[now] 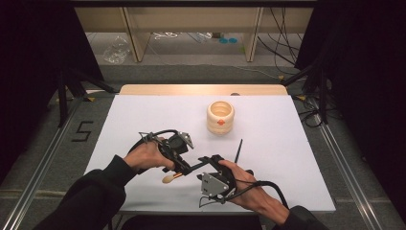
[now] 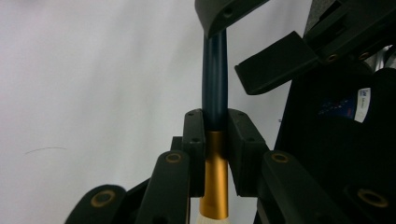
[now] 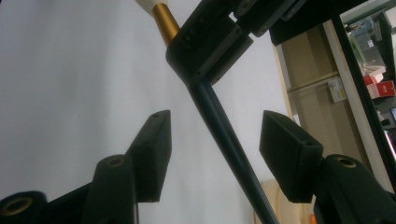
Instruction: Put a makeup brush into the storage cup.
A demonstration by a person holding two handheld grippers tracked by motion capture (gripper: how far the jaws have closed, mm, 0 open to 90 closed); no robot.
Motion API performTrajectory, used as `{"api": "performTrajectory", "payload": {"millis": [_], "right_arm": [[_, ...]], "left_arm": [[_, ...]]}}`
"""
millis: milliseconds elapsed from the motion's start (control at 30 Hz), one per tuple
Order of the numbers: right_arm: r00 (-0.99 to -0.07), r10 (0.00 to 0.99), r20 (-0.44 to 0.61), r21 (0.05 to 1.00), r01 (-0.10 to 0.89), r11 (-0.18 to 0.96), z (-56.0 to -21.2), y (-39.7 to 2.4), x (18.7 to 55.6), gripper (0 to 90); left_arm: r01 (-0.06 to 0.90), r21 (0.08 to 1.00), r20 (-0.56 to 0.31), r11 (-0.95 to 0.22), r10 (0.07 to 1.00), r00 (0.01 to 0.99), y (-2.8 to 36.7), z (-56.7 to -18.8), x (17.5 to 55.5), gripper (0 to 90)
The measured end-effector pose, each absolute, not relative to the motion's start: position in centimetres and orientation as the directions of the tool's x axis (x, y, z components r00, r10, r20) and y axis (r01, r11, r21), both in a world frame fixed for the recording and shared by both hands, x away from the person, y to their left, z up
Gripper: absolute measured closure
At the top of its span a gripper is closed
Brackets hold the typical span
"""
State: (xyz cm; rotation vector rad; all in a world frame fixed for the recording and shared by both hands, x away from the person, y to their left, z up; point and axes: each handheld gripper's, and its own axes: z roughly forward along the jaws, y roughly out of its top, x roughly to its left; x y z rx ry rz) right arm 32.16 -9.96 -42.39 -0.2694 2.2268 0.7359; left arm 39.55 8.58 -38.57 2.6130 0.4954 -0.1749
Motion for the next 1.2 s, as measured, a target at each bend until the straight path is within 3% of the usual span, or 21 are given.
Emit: {"api": "performTrajectory", "payload": {"millis": [433, 533, 833, 1200], "right_arm": [[-0.655, 0.000, -0.756, 0.366, -0.423, 0.829, -42.74, -9.59, 31.57, 55.2], [-0.619, -0.067, -0.782, 0.306, -0.476, 0.824, -42.68, -9.51, 31.76, 58.5], [-0.572, -0.119, -0.812, 0.243, -0.516, 0.821, -42.54, -9.49, 31.74, 66.2], [-0.556, -0.144, -0.818, 0.208, -0.520, 0.829, -42.70, -9.41, 31.56, 71.7]], "left_arm": [[0.377, 0.435, -0.235, -0.818, 0.301, 0.924, 8.41, -38.81, 39.40, 78.0], [0.374, 0.434, -0.237, -0.819, 0.297, 0.925, 8.36, -38.79, 39.39, 78.0], [0.379, 0.433, -0.251, -0.818, 0.295, 0.922, 8.16, -38.76, 39.36, 78.0], [0.379, 0.430, -0.255, -0.819, 0.293, 0.922, 7.88, -38.79, 39.36, 77.9]]}}
